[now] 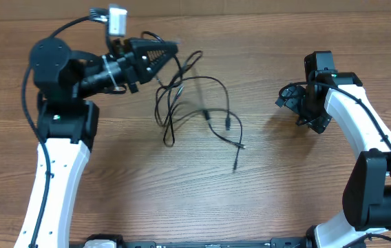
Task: Untangle cables
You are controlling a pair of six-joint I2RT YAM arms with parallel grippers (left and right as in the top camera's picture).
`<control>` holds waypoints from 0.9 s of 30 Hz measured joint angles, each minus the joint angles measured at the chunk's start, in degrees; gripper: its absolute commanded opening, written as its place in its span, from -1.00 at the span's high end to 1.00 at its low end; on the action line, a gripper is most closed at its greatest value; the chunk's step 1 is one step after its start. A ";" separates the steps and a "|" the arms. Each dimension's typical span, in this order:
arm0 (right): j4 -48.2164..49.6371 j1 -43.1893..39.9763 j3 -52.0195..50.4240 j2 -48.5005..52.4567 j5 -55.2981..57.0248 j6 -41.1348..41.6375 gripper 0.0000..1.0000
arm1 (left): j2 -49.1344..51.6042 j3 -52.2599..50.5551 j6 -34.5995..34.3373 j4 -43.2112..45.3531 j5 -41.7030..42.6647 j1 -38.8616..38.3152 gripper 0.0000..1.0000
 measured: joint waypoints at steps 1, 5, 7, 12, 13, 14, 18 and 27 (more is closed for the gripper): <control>-0.02 0.00 0.00 0.00 -0.02 0.00 -1.00 | 0.00 0.00 -0.50 -0.17 0.02 0.57 0.92; -0.02 0.00 0.00 0.00 0.00 0.00 -0.99 | 0.02 -0.02 -2.19 -0.70 0.04 1.68 0.92; -0.02 -0.02 0.00 0.00 0.00 0.00 -1.00 | 0.02 -0.02 -2.49 -0.81 0.20 1.66 0.92; 4.00 -0.02 0.00 0.00 0.00 -0.02 -1.00 | 0.02 -0.02 -3.32 -3.26 0.22 1.73 0.91; 5.75 -0.04 0.00 0.00 -0.04 0.00 -1.00 | 0.02 -0.02 -3.45 -4.46 0.17 1.73 0.91; 8.00 -0.02 0.00 -0.02 -0.04 0.04 -1.00 | 0.02 -0.02 -3.45 -5.75 0.02 1.73 0.92; 9.97 -0.02 0.02 0.00 -3.23 -0.07 -1.00 | 0.02 -0.02 -3.50 -9.84 -0.96 1.77 0.92; 5.81 0.55 -0.02 0.00 -26.32 -9.84 -0.61 | 0.02 -0.02 -4.74 -13.79 -3.50 1.77 0.92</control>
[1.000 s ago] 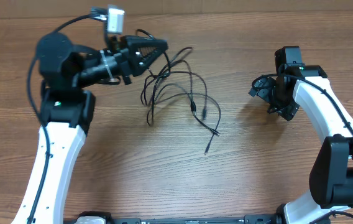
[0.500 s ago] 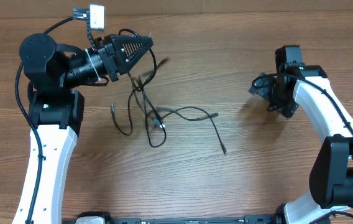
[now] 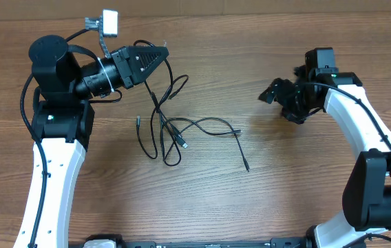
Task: Untangle cables
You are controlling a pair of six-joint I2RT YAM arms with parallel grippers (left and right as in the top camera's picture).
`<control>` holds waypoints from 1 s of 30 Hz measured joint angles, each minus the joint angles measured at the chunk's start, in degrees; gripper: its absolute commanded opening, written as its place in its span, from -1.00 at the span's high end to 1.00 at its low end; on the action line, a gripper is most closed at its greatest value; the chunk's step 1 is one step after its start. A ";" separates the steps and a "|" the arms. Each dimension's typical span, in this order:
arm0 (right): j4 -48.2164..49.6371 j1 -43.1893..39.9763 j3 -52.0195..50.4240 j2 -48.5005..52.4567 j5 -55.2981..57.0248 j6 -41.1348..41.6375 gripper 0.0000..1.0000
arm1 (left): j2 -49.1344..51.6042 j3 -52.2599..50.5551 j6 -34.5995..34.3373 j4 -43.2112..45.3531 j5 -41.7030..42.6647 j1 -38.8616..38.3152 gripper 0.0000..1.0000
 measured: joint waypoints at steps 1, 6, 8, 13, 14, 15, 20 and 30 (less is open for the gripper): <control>0.00 0.17 0.00 0.00 -1.25 -1.22 -0.66 | 0.00 0.00 -0.04 -0.74 -0.50 0.00 0.92; -1.68 3.41 -0.04 0.00 -20.63 -18.43 -0.71 | 0.00 0.00 -2.51 -5.55 -4.55 0.00 0.91; -1.07 5.46 -0.07 0.00 -27.69 -23.45 -0.71 | 0.00 0.00 -4.87 -8.07 -6.88 0.00 0.92; 5.86 9.84 -0.24 0.00 -40.98 -28.68 -0.65 | 0.00 0.00 -12.39 -16.09 -13.11 0.00 0.92; 8.28 10.29 -0.31 0.00 -42.01 -27.87 -0.61 | 0.00 0.00 -13.33 -16.98 -13.79 0.00 0.92; 10.78 10.84 -0.33 0.00 -42.34 -25.90 -0.52 | 0.00 0.00 -13.86 -17.62 -14.21 0.00 0.91; 16.50 13.07 -0.37 0.00 -36.20 -8.44 -0.19 | 0.00 0.00 -14.23 -18.12 -14.34 0.00 0.92; 16.68 15.08 -0.37 0.00 -25.35 11.58 -0.22 | 0.00 0.00 10.54 -20.55 -4.42 0.00 0.91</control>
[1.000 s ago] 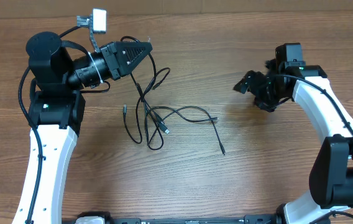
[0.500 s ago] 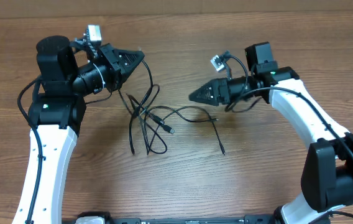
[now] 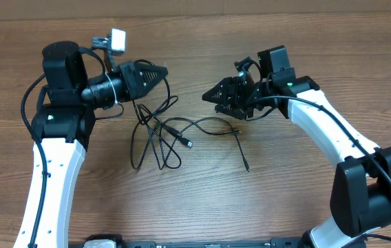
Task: Untangle cables
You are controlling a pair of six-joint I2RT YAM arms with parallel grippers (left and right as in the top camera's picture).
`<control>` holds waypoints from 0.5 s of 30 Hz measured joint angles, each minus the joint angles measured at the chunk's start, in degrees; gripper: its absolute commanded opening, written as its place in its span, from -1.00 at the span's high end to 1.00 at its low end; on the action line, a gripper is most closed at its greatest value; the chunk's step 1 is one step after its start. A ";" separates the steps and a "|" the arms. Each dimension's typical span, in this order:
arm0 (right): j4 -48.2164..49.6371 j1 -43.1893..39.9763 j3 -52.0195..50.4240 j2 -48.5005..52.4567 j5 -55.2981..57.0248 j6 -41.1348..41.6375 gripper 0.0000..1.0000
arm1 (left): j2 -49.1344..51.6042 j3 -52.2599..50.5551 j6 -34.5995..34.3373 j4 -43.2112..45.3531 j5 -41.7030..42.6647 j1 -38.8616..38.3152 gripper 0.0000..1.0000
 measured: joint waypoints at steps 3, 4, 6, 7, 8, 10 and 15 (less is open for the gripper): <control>0.04 1.25 0.00 0.00 1.22 3.74 -0.20 | 0.00 0.00 10.60 -2.23 4.39 0.00 0.92; -0.04 1.84 0.00 0.00 2.25 5.84 -0.18 | 0.00 0.00 15.39 -3.43 6.47 0.00 0.92; 0.00 2.54 0.00 0.00 3.69 8.33 -0.19 | 0.00 0.00 19.69 -4.66 8.48 0.00 0.92; 0.00 2.86 0.00 0.00 4.46 9.49 -0.19 | 0.00 0.00 21.46 -5.20 9.35 0.00 0.92; 0.02 3.17 0.00 0.00 5.16 10.69 -0.19 | 0.00 0.00 22.71 -5.64 9.90 0.00 0.92; 0.22 3.65 0.00 0.00 6.27 12.48 -0.19 | 0.00 0.00 24.96 -6.43 11.08 0.00 0.92; 1.66 5.29 0.00 0.00 10.29 17.66 -0.20 | 0.00 0.00 28.26 -6.62 15.15 0.00 0.92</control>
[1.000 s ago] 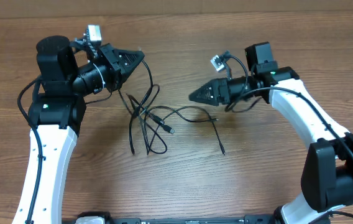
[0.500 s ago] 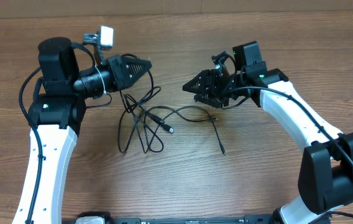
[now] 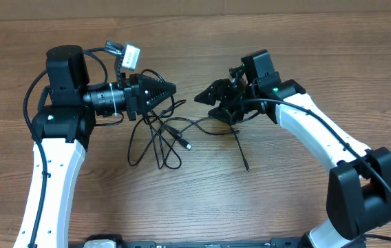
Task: Untangle cables
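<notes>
A bundle of thin black cables (image 3: 160, 135) lies tangled on the wooden table, left of the middle. One strand rises to my left gripper (image 3: 171, 90), which points right and is shut on it just above the tangle. A silver-tipped plug (image 3: 188, 145) lies to the right of the loops. A long strand (image 3: 242, 153) trails toward the front right. My right gripper (image 3: 199, 97) points left, open, a short way right of the left gripper and above the strand that runs off to the right.
The wooden table (image 3: 285, 200) stretches to the front and right of the cables. The left arm's base column (image 3: 54, 186) stands front left. The right arm (image 3: 319, 138) reaches in from the front right.
My right gripper has shifted a little further left, closer to the left gripper. The left gripper has moved slightly right and lower, and the cable loops have bunched a bit closer under it.
At first my left gripper held the cables up at the back, with the right gripper far off at the right. The left gripper then came lower and the cables spread over the table. The right gripper came across to the middle and now faces the left one.
</notes>
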You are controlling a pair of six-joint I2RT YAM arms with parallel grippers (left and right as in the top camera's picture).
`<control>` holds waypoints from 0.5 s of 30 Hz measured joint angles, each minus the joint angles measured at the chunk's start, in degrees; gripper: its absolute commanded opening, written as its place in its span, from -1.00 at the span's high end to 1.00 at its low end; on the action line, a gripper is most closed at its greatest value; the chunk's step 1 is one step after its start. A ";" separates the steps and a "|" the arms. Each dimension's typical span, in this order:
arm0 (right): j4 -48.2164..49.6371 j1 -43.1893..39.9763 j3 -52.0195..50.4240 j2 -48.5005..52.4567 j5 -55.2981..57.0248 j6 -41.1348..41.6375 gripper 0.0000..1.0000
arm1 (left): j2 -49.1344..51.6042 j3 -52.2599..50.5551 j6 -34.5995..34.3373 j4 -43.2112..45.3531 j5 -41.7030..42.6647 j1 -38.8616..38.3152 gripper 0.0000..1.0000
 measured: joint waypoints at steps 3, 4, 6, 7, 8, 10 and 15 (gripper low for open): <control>1.27 0.46 0.00 0.00 1.33 1.70 -0.20 | 0.00 0.00 1.29 -0.02 3.30 0.00 0.92; 1.42 0.57 0.00 0.00 1.62 2.12 -0.20 | 0.00 0.00 1.64 -0.02 4.11 0.00 0.92; 1.44 0.83 0.00 0.00 1.95 2.56 -0.20 | 0.00 0.00 2.36 -0.02 6.34 0.00 0.92; 1.46 0.92 0.00 0.00 1.99 2.78 -0.20 | 0.00 0.00 2.69 -0.02 7.02 0.00 0.92; 1.49 0.94 0.00 0.00 2.16 2.97 -0.20 | 0.00 0.00 3.15 0.00 8.04 0.00 0.92; 1.51 1.18 0.00 0.00 2.36 3.32 -0.20 | 0.00 0.00 3.52 -0.02 9.22 0.00 0.92; 1.46 1.20 0.00 0.00 2.36 3.50 -0.20 | 0.00 0.00 3.74 0.00 10.45 0.00 0.91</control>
